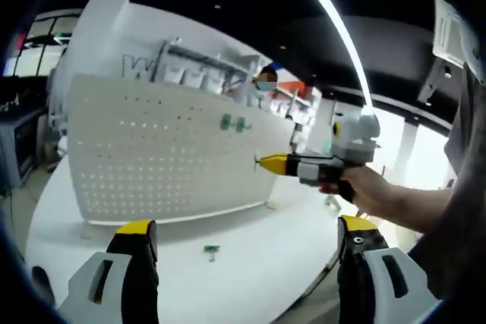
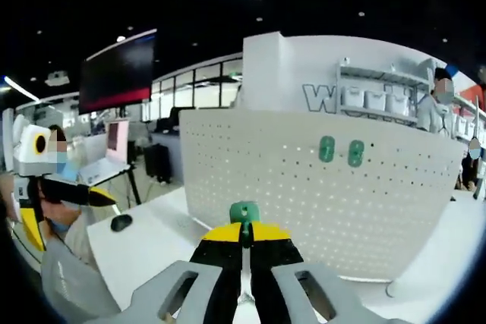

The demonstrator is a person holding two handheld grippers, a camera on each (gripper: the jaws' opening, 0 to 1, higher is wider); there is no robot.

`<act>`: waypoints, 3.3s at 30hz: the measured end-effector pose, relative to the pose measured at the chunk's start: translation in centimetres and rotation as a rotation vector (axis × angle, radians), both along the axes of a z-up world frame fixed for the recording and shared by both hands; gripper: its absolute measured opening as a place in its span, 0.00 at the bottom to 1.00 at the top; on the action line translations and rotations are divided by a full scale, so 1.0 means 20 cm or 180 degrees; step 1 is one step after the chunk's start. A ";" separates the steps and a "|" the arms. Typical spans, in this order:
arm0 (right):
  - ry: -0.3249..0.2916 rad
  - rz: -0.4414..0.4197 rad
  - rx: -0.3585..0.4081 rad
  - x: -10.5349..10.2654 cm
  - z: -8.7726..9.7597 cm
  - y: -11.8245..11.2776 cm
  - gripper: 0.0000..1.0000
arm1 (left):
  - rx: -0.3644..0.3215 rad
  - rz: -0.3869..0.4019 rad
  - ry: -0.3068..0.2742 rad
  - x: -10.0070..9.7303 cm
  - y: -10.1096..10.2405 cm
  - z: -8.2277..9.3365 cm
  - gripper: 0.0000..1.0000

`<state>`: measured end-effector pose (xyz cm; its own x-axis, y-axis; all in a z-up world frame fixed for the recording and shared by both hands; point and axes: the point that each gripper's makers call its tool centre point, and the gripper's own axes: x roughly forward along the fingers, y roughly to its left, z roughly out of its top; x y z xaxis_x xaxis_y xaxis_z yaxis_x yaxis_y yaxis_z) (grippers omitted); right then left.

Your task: Insert the hook assembly into the mounting plate slot until the hook locks in place.

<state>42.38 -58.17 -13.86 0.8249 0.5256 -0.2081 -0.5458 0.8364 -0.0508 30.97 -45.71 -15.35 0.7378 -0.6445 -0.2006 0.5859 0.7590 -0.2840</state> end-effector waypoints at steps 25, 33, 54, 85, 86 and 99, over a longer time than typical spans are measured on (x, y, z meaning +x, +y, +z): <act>-0.0344 -0.0698 -0.0108 0.40 0.07 -0.38 0.00 | 0.0035 0.0144 0.0078 0.06 0.10 -0.03 1.00; -0.0439 -0.0839 -0.0120 0.49 0.09 -0.47 0.00 | 0.0047 0.0216 0.0096 0.07 0.13 -0.04 1.00; -0.0654 -0.1261 0.0066 0.69 0.18 -0.65 0.00 | 0.0039 0.0325 0.0114 0.09 0.18 -0.05 1.00; -0.0798 -0.1416 0.0279 0.85 0.24 -0.69 0.00 | 0.0019 0.0380 0.0181 0.12 0.21 -0.08 1.00; -0.0809 -0.1420 0.0258 0.86 0.24 -0.69 0.00 | 0.0020 0.0382 0.0182 0.12 0.21 -0.08 1.00; -0.0819 -0.1462 0.0211 0.86 0.20 -0.69 0.00 | -0.0015 0.0428 0.0184 0.13 0.23 -0.08 1.00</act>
